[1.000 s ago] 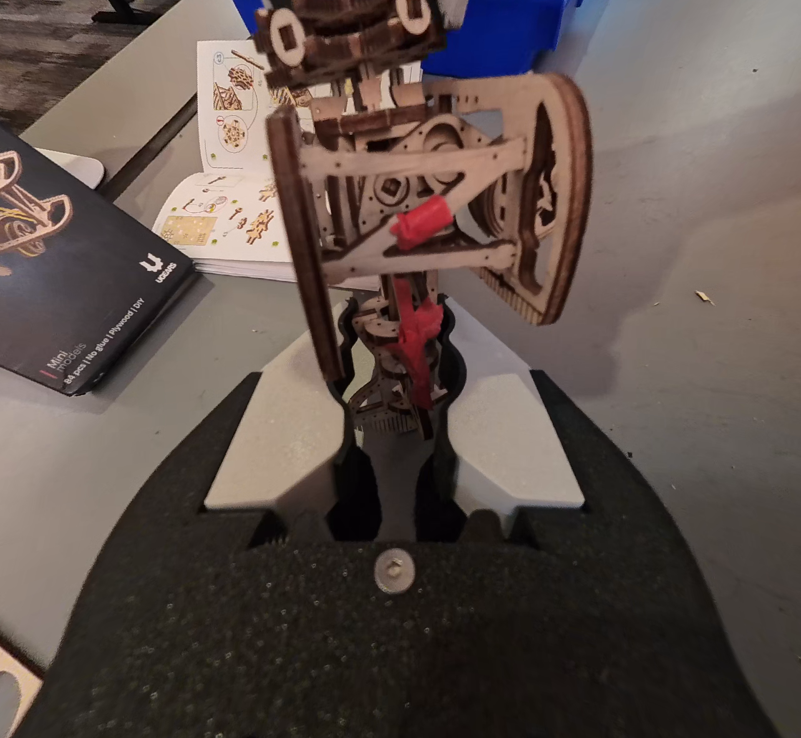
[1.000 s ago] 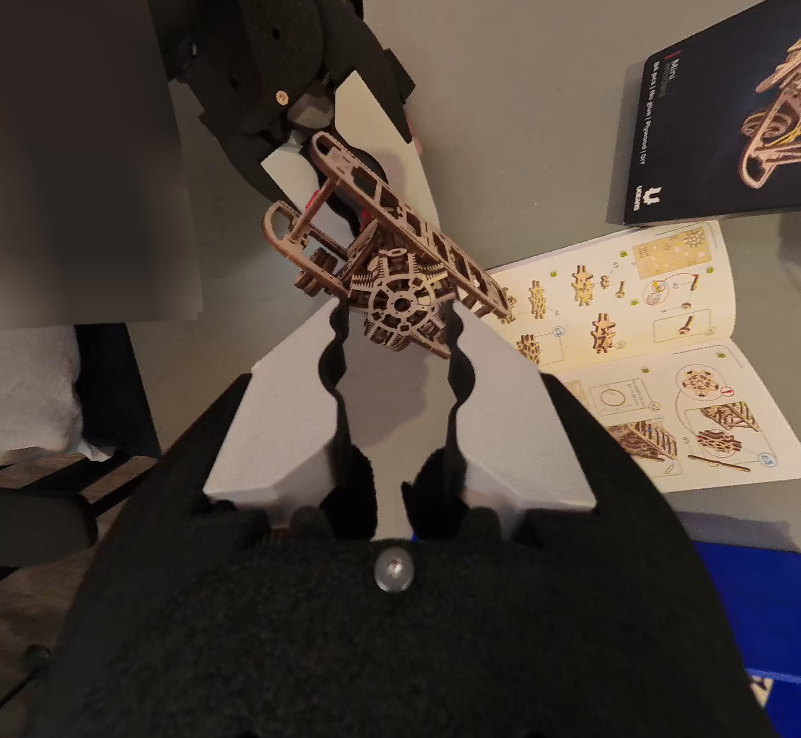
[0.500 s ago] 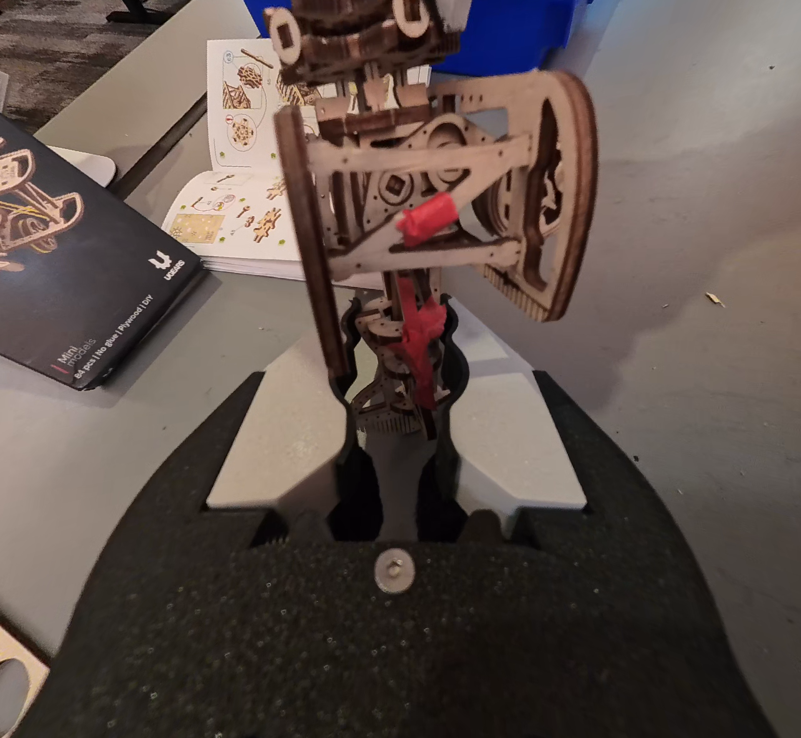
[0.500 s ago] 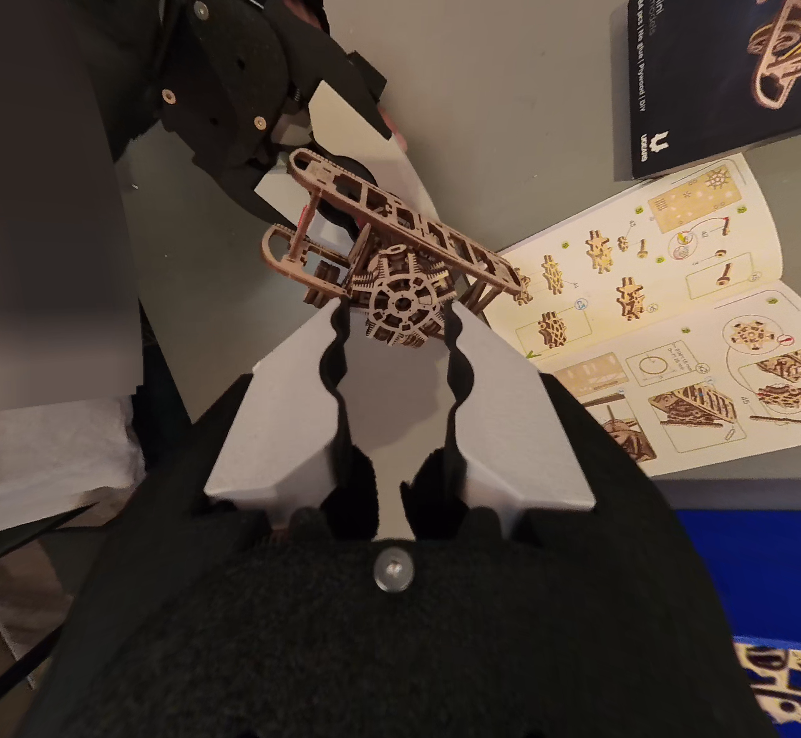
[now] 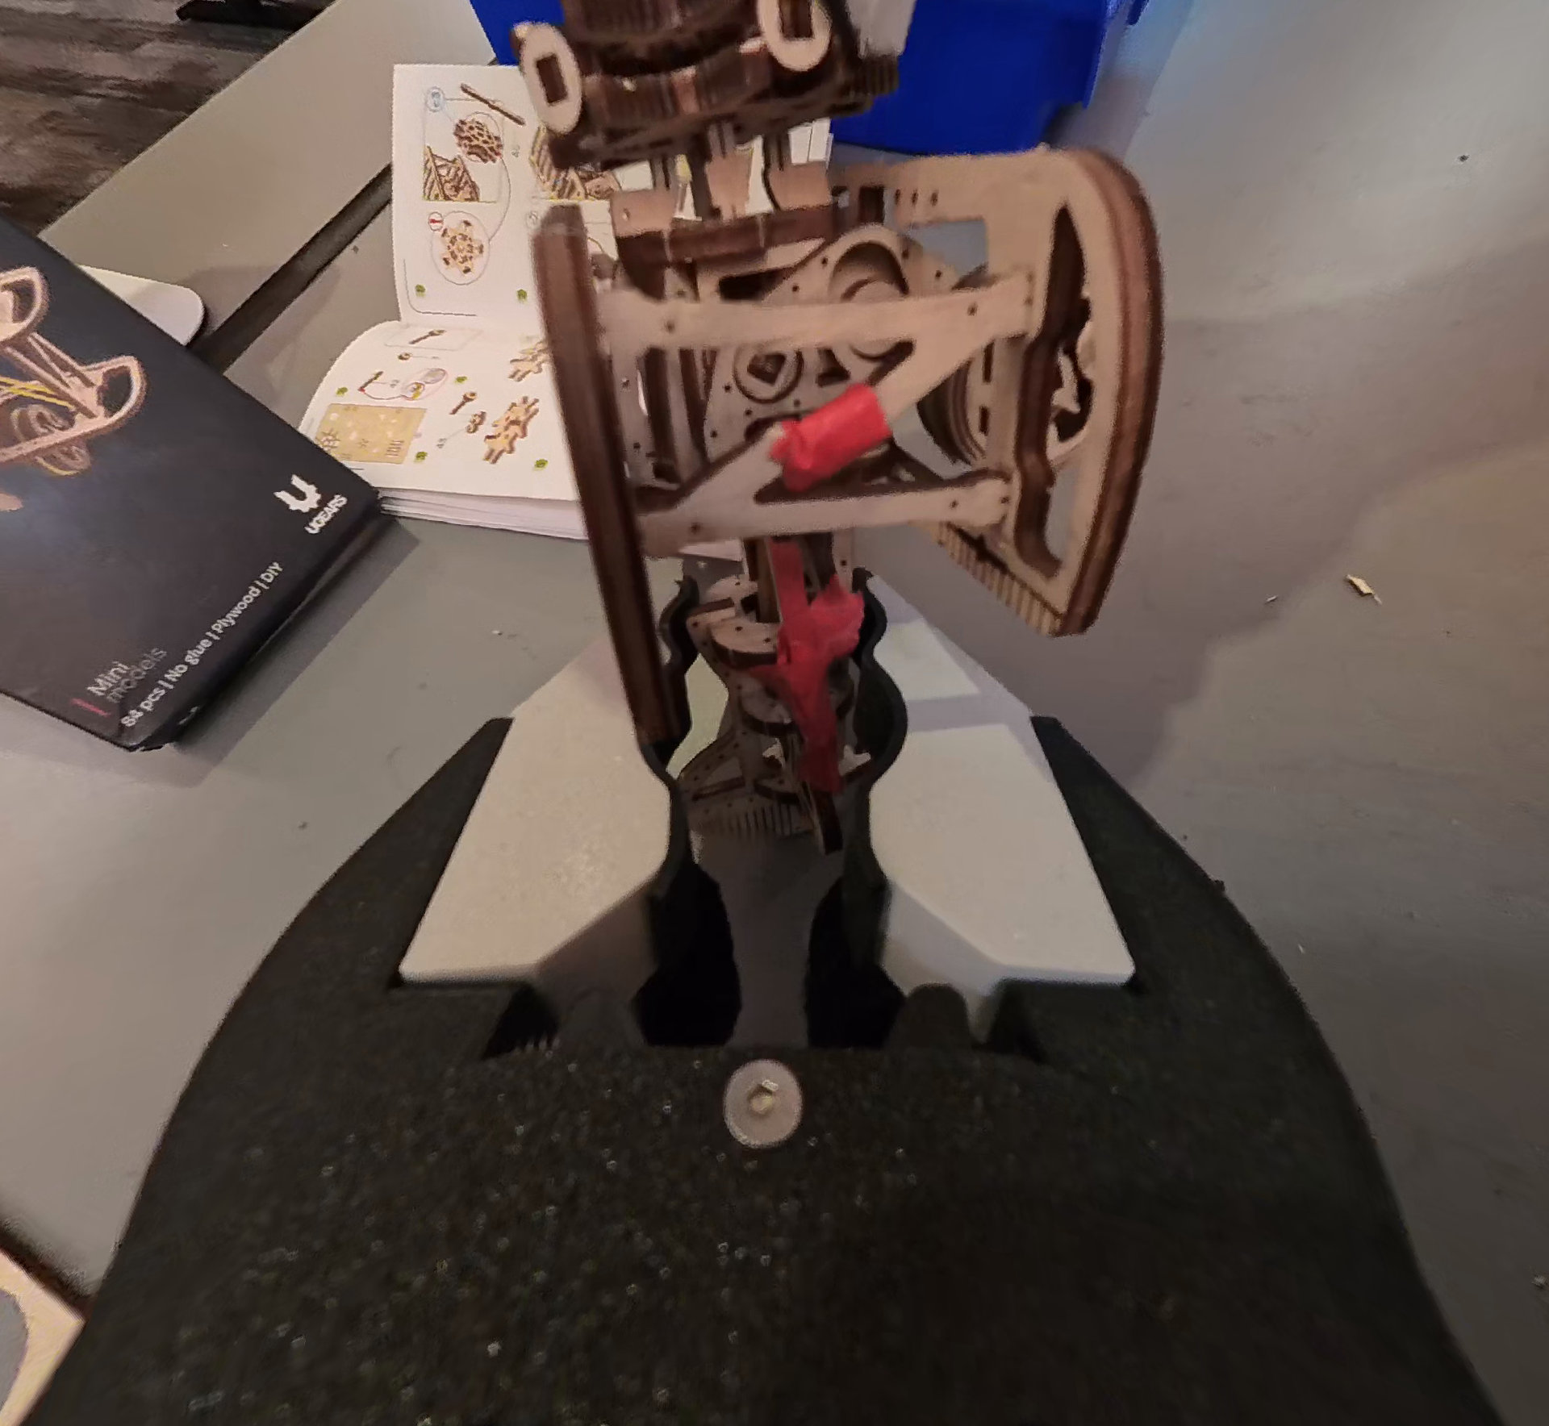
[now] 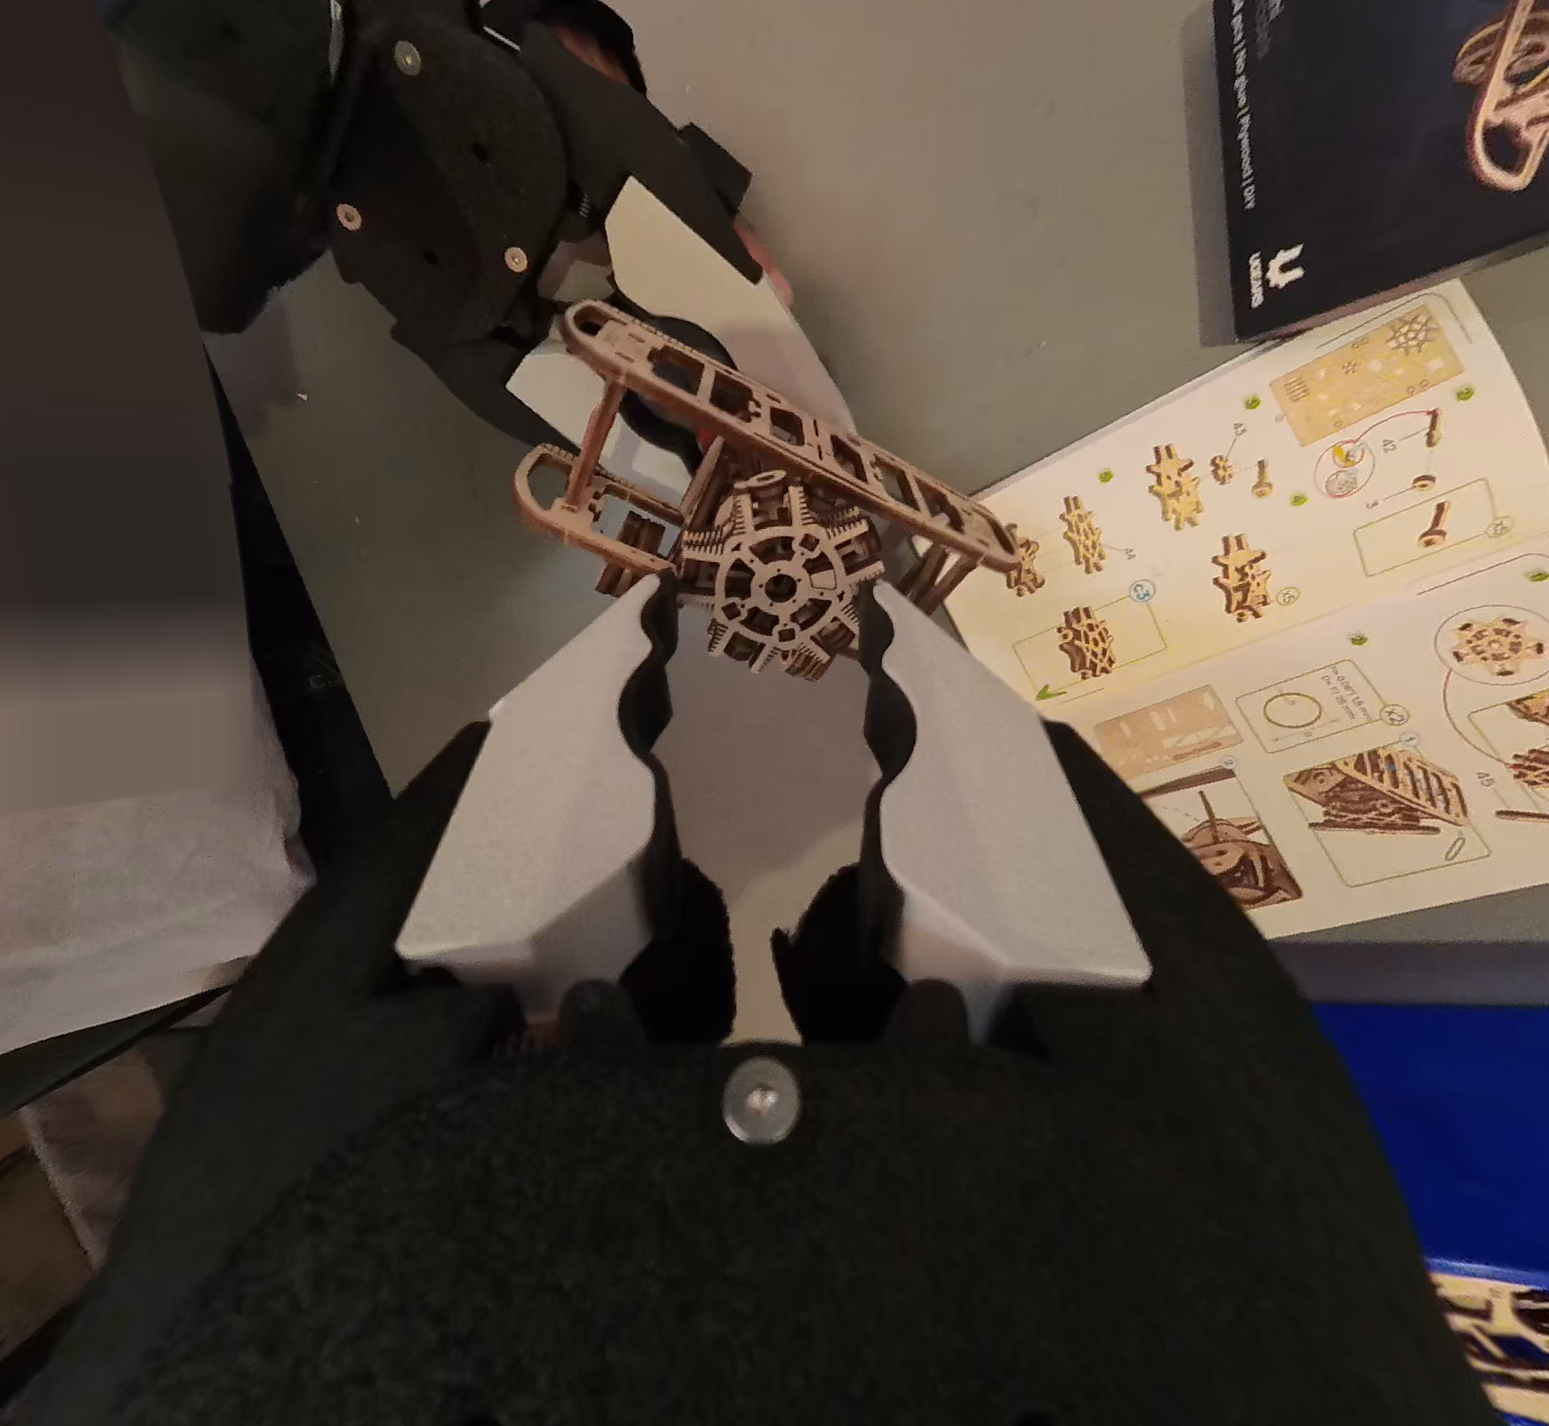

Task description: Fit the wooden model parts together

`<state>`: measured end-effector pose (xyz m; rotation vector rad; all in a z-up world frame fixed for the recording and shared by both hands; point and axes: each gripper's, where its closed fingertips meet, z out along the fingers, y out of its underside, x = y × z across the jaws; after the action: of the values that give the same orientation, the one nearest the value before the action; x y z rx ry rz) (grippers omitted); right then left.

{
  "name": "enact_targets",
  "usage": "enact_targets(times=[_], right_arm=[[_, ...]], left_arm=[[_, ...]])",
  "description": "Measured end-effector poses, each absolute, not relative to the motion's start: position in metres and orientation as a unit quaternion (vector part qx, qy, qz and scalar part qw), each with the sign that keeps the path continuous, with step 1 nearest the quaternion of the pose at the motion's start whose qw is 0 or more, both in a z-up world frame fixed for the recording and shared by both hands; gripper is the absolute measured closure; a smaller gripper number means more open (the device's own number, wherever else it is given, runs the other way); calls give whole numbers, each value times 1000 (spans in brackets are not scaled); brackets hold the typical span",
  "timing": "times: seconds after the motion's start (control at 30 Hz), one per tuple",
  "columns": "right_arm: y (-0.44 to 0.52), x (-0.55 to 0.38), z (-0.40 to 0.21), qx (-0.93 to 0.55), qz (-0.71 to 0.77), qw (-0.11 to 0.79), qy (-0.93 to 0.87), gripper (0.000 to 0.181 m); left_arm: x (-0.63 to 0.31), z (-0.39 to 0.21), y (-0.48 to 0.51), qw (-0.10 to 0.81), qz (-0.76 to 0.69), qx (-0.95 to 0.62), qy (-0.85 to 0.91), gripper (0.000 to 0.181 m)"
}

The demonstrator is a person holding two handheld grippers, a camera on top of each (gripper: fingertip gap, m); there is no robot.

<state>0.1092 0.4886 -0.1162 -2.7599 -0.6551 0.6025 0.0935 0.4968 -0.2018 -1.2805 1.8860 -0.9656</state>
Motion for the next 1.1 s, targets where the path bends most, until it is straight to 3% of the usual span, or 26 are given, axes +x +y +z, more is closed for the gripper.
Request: enact_targets(times=[0.63,1.1], right_arm=[[506,110,-110,-922,248,228,-192,139],[510,108,-108,-916,249,250,-188,139]], left_arm=[[94,-194,503,306,-408,-511,692,148],[93,-189,505,321,-415,-509,683,148]])
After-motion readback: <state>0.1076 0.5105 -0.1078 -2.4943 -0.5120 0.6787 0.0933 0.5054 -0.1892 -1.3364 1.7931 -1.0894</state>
